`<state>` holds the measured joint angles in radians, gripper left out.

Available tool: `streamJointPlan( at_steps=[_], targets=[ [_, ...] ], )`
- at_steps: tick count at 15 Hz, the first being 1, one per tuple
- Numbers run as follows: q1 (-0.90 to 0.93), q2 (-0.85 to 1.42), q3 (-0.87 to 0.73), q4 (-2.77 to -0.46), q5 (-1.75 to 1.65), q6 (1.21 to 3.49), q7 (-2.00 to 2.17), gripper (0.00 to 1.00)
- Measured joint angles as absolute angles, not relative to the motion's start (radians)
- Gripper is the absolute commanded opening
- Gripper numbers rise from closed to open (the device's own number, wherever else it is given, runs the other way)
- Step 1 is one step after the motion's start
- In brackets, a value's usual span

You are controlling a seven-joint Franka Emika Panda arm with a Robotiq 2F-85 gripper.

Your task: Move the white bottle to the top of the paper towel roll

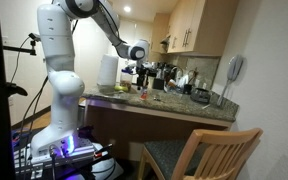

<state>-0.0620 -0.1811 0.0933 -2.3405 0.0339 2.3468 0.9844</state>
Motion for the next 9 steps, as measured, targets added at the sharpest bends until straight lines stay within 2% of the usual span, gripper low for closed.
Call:
streamJointPlan(
  at_steps=[1,2,4,9],
  targets=[
    [-0.06,-0.182,0.093,-2.34,0.034,2.347,0.984,0.98],
    [-0.058,-0.182,0.093,-2.34,0.034,2.347,0.984,0.73],
    [-0.057,-0.182,0.093,-2.34,0.034,2.347,0.984,0.7],
    [-0.056,-0.174,0.093,-2.346,0.034,2.352,0.984,0.33]
  ],
)
